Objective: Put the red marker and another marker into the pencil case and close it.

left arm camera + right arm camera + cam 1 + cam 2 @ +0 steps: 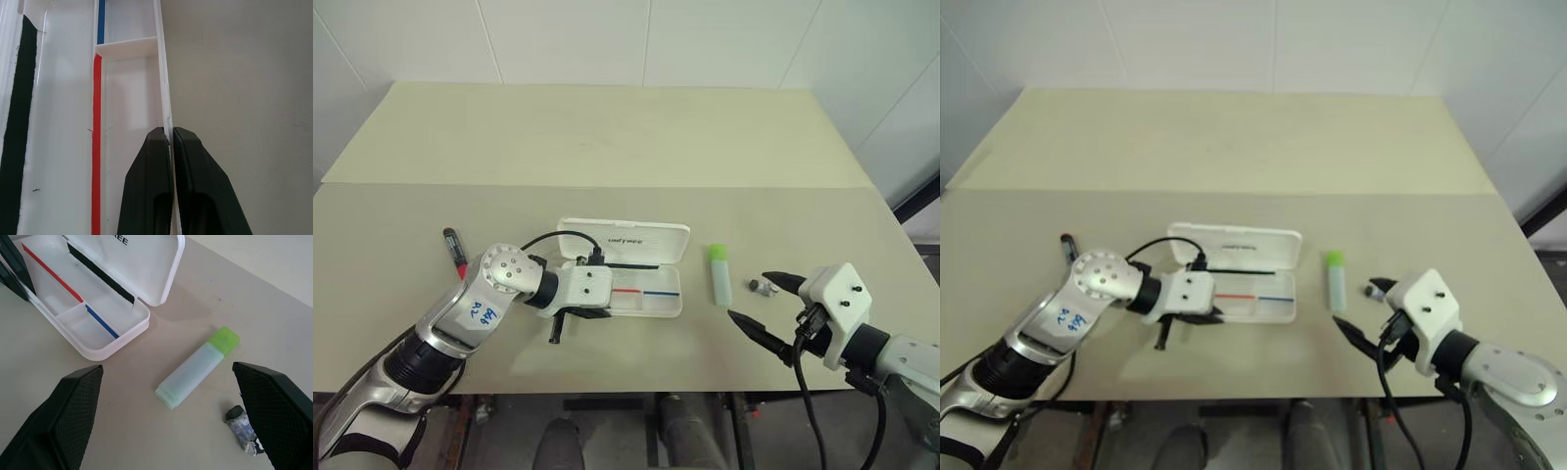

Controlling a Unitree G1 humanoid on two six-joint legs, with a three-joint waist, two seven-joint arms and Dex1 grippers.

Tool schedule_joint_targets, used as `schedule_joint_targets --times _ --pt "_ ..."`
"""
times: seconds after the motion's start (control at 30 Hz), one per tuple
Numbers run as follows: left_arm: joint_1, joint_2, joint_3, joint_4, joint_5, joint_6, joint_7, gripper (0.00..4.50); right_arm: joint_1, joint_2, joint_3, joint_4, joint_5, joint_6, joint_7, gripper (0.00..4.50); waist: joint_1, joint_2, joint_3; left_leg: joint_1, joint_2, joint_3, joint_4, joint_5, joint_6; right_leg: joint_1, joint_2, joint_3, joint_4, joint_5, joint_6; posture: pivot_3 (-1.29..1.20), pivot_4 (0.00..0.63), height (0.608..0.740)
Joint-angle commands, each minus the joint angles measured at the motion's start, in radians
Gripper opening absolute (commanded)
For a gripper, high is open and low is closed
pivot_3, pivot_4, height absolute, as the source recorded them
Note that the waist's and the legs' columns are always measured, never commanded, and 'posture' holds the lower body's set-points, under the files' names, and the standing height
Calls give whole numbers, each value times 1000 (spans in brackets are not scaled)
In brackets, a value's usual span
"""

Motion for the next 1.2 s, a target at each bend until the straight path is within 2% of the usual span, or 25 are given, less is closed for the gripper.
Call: schedule_joint_targets --times 0.03,0.2,0.3,0.63,0.67,1.0,1.2 --pt "17 1 -10 -26 16 -18 6 38 -11 -4 -8 -9 -7 -20 1 4500 1 0 0 0 0 0 0 0 0 0 0 0 0 0 0 0 150 740" --pt "37 3 -15 -51 21 -7 18 38 -19 -6 -5 -3 -11 -20 4 4500 1 0 0 0 0 0 0 0 0 0 0 0 0 0 0 0 150 740" --pt "42 -1 -16 -64 26 20 25 875 -26 -9 -2 3 -14 -21 6 4500 1 0 0 0 0 0 0 0 0 0 0 0 0 0 0 0 150 740" --pt "32 -8 3 -78 6 51 17 4256 -43 -16 -1 21 -23 -24 18 4500 -2 0 0 0 0 0 5 -1 -1 1 0 0 0 0 -1 0 150 740" --pt "26 -7 7 -82 2 58 14 4478 -45 -17 -1 23 -24 -26 20 4500 -2 0 0 0 0 0 5 -2 -1 1 0 0 0 0 -1 0 150 740" --pt "-23 6 19 -138 -19 166 9 4478 -63 -23 5 40 -34 -29 33 4500 -2 0 0 -1 0 0 6 -2 0 1 0 0 0 0 0 0 150 740" --pt "-59 5 56 -226 -107 266 -1 4478 -76 -28 9 50 -37 -27 45 4500 -2 -1 1 -1 0 0 6 -3 1 1 0 0 0 0 0 0 150 740"
